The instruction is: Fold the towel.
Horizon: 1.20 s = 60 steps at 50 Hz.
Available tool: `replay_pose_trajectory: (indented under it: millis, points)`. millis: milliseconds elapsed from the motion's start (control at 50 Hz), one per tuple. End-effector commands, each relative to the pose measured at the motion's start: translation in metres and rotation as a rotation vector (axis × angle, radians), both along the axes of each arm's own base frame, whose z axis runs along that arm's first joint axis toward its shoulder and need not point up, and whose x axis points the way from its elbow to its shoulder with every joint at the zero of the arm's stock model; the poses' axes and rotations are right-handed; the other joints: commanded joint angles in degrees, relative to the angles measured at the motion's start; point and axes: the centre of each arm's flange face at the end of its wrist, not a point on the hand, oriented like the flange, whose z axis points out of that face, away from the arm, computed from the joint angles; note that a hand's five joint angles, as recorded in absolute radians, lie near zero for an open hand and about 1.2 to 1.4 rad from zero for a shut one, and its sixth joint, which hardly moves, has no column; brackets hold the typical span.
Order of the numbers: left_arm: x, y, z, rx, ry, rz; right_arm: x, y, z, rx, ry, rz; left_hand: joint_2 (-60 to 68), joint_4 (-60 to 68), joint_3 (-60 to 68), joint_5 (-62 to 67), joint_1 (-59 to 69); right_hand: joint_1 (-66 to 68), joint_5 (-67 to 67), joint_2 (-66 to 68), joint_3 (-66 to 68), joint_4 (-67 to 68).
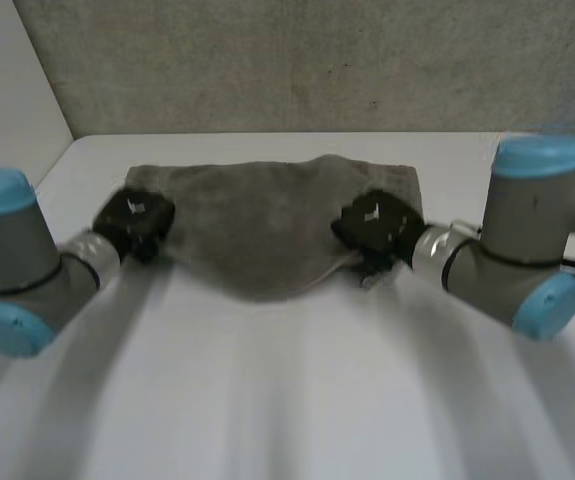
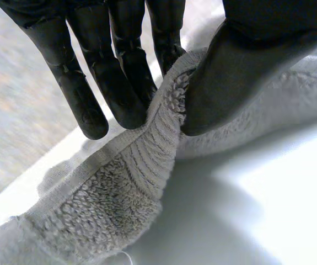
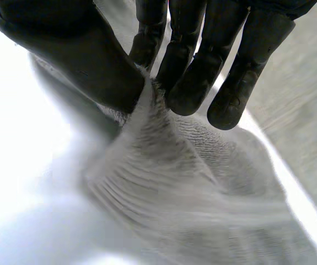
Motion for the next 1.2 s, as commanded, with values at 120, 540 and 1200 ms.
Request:
replay_pose_trajectory:
  millis: [120, 540, 1200]
  points:
    - [0.020, 0.012, -0.003, -0.048, -0.181, -0.009, -0.018, 0.029, -0.012, 0.052, 0.043, -0.068, -4.1, -4.1, -4.2, -4.8, -4.8, 3.2, 3.2, 3.5, 2.6, 2.8]
    - [0.036, 0.010, -0.015, -0.022, -0.185, 0.031, -0.035, 0.041, -0.030, 0.088, 0.075, -0.198, -44.1, -44.1, -44.2, -44.8, -44.8, -18.8, -18.8, -18.5, -19.3, -19.2]
    - [0.054, 0.012, -0.022, 0.062, -0.109, 0.104, -0.049, 0.023, -0.035, 0.255, -0.208, -0.454, 10.7, 10.7, 10.6, 10.0, 10.0, -38.3, -38.3, -38.0, -38.8, -38.7]
